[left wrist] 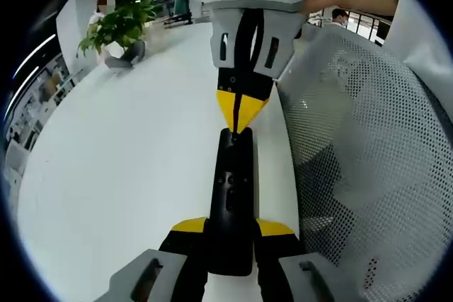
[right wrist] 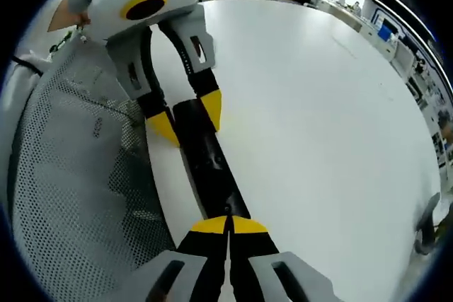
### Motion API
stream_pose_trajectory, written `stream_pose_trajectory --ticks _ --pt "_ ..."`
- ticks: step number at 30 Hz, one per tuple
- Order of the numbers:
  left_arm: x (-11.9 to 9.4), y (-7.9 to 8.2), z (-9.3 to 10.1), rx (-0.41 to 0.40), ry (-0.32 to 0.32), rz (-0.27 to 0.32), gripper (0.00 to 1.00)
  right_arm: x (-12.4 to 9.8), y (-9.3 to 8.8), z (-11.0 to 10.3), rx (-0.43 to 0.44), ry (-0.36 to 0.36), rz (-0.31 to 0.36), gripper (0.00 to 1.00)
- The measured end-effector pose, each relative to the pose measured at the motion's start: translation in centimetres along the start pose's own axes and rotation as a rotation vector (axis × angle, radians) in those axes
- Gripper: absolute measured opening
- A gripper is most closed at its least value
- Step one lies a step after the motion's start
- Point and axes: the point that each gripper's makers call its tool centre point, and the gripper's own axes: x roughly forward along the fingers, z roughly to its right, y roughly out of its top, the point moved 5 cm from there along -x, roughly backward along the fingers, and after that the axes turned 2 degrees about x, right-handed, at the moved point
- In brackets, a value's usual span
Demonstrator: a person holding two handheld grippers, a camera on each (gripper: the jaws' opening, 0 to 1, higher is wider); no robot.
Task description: Press the specified remote control buttons in sequence, fully releasing each button before pressing the next.
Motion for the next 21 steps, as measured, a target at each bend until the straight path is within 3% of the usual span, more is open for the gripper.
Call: stream_pose_trajectory --ticks 4,10,17,21 --pt "0.0 0.1 0.0 0.005 -0.006 -0.006 0.24 -0.1 -0.3 0.0 0.017 0.012 0.02 0.0" --pt "0.0 0.2 0.0 0.016 -0.011 -0.028 0.24 -0.2 -1.1 -0.4 0.003 -0.027 0.184 0.0" --pt "0.0 0.2 0.1 0.011 -0.009 -0.031 0.24 -0.4 -0.8 -0.3 0.05 -0.03 0.241 0.0" --pt "0.0 0.2 0.1 0.014 -0.009 -0.041 0.24 -0.1 -0.4 -0.4 0.008 -0.016 0.214 0.0"
